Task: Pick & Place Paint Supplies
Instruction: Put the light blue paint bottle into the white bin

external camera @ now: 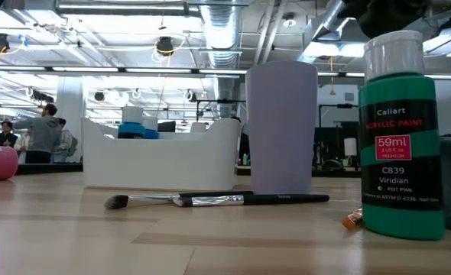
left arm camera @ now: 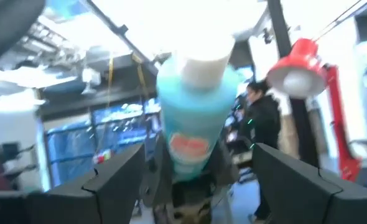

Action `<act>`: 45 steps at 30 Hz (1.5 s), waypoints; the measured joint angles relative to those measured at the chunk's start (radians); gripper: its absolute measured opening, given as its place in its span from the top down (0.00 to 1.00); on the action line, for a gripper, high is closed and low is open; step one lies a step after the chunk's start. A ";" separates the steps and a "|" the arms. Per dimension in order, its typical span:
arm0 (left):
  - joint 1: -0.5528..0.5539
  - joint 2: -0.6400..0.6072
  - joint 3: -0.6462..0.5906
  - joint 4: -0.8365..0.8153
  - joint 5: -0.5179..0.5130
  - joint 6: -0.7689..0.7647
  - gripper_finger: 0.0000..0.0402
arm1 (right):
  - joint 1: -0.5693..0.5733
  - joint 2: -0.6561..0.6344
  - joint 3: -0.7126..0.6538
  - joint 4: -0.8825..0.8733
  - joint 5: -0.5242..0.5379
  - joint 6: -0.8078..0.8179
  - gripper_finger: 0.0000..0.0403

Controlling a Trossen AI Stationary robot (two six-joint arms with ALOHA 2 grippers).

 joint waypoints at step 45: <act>0.266 0.111 0.084 0.105 0.441 -0.338 0.28 | -0.022 0.000 0.000 -0.051 0.073 -0.067 0.54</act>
